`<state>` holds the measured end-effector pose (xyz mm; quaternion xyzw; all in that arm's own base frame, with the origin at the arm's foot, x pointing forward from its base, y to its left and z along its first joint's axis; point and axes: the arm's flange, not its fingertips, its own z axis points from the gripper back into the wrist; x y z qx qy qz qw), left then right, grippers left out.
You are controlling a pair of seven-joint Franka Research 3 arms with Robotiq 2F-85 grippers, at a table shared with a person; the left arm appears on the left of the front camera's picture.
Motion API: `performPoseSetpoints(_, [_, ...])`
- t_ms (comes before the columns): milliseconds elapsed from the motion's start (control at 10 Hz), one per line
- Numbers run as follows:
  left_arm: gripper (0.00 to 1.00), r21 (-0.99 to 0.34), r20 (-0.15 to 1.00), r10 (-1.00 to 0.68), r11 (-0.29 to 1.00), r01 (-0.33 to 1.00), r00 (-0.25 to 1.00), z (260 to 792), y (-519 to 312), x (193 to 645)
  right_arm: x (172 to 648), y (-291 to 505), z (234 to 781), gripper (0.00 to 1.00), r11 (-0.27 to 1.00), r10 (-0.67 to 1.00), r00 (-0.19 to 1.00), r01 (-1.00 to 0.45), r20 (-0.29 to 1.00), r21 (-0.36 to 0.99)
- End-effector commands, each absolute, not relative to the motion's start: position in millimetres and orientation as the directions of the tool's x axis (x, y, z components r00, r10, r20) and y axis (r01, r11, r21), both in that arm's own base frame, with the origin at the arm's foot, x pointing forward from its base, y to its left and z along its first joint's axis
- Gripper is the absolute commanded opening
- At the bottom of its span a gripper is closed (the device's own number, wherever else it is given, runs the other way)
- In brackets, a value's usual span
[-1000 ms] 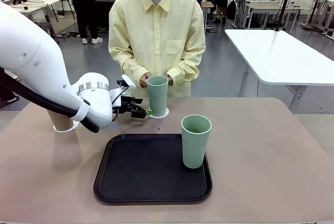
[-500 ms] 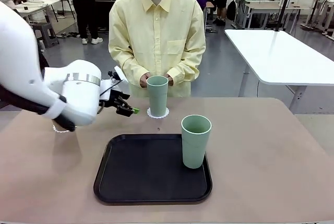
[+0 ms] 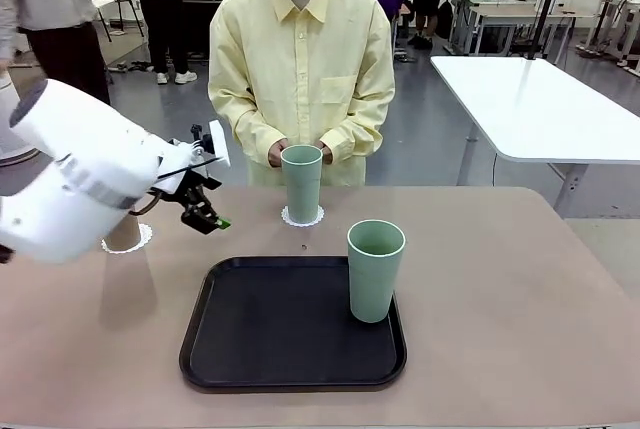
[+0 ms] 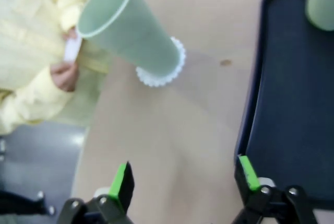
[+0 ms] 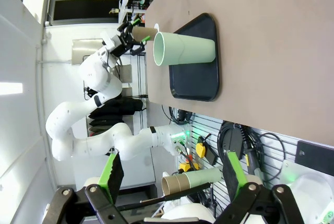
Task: Place coasters on the table and set cups on them.
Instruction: Take one Reusable plastic cup from the Flat Tray and place it on a coaster set by the human.
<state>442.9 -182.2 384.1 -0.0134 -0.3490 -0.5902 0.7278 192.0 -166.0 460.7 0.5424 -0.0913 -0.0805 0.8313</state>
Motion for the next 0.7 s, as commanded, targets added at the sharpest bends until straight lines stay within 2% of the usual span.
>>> performPoseSetpoints(0, [1.00, 0.382, 0.428, -0.898, 0.286, 0.879, 0.106, 465.5, -168.5, 438.2, 193.4, -166.9, 460.2, 1.00, 0.385, -0.225, 0.971, 0.010, 0.083, 0.923])
performPoseSetpoints(400, [1.00, 0.344, 0.231, -0.966, 0.196, 0.918, 0.119, 498.4, -141.1, 415.9, 193.4, -166.9, 460.2, 1.00, 0.385, -0.225, 0.971, 0.010, 0.083, 0.923])
performPoseSetpoints(600, [1.00, 0.271, 0.258, -0.956, 0.207, 0.940, 0.136, 504.0, -131.5, 411.5, 193.4, -166.9, 460.2, 1.00, 0.385, -0.225, 0.971, 0.010, 0.083, 0.923])
